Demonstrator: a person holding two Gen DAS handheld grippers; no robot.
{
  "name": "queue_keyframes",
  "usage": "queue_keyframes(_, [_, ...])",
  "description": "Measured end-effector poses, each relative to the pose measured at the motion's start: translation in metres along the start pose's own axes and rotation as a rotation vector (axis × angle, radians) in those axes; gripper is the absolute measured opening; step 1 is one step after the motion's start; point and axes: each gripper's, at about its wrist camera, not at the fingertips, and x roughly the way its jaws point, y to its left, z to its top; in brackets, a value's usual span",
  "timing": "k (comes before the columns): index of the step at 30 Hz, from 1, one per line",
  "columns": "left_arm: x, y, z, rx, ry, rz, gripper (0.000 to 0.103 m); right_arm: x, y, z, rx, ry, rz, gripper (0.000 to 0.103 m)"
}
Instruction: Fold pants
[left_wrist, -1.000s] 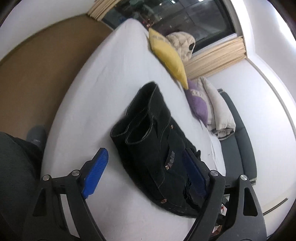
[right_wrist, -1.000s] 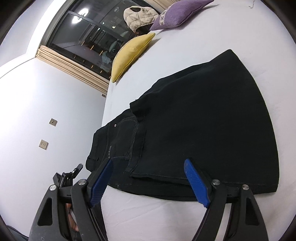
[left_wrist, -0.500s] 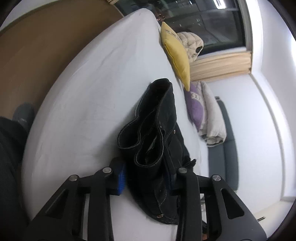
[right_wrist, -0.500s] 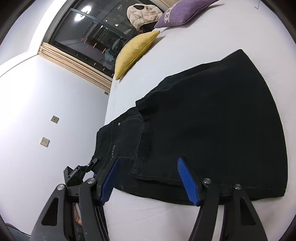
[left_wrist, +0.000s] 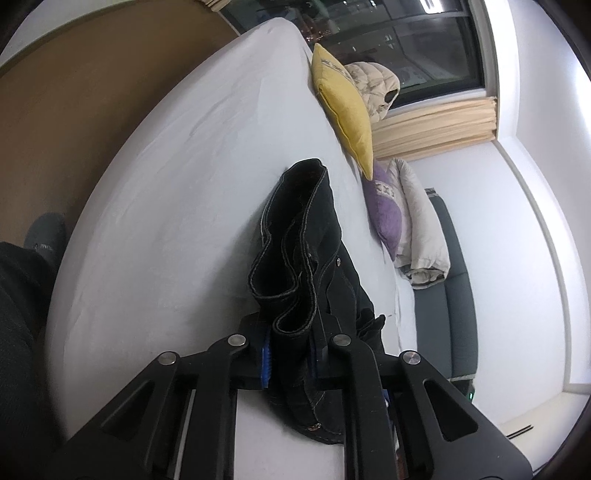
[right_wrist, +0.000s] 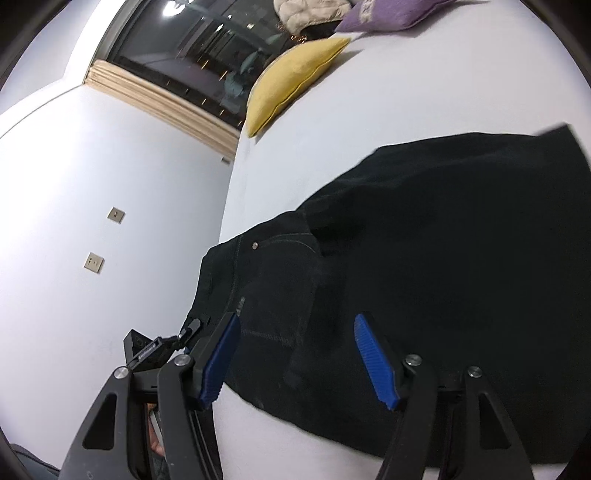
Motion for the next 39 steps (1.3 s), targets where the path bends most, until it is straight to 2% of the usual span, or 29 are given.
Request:
queue_keyframes(5, [-0.001,-0.017,0.002,0.077,-0.005,0.032,0.012,0.036,-0.004,0.015,0.024,0.063,0.026,0.069])
queue_keyframes(8, [-0.002,-0.026,0.0,0.12,-0.004,0.049,0.012,0.055,-0.001,0.021,0.024,0.11,0.08,0.068])
queue_keyframes(11, [-0.003,-0.036,0.0,0.159,-0.005,0.059,0.012,0.077,-0.01,0.021,0.047,0.169,0.028,0.069])
queue_keyframes(15, [-0.004,-0.061,-0.003,0.247,-0.007,0.062,0.012,0.075,-0.023,0.02,0.099,0.139,0.086,0.069])
queue_keyframes(18, [-0.003,-0.087,-0.01,0.334,-0.005,0.058,0.012,0.076,-0.02,0.016,0.064,0.132,0.066,0.069])
queue_keyframes(31, [0.001,-0.169,-0.046,0.563,0.007,0.052,0.012,0.074,-0.025,0.017,0.084,0.123,0.064,0.069])
queue_keyframes(32, [0.002,-0.176,-0.049,0.585,0.01,0.053,0.012,0.072,-0.026,0.019,0.107,0.126,0.07,0.071])
queue_keyframes(33, [0.005,-0.188,-0.055,0.62,0.015,0.051,0.012,0.065,-0.029,0.023,0.159,0.126,0.073,0.079])
queue_keyframes(35, [0.013,-0.209,-0.067,0.68,0.026,0.047,0.012,0.051,-0.031,0.031,0.225,0.1,0.132,0.086])
queue_keyframes(36, [0.022,-0.226,-0.079,0.733,0.04,0.041,0.012,0.036,-0.033,0.038,0.232,0.069,0.177,0.089])
queue_keyframes(38, [0.041,-0.25,-0.103,0.818,0.077,0.04,0.012,0.016,-0.034,0.049,0.221,0.038,0.211,0.095])
queue_keyframes(39, [0.052,-0.261,-0.118,0.86,0.101,0.044,0.012,0.006,-0.034,0.055,0.215,0.033,0.241,0.096])
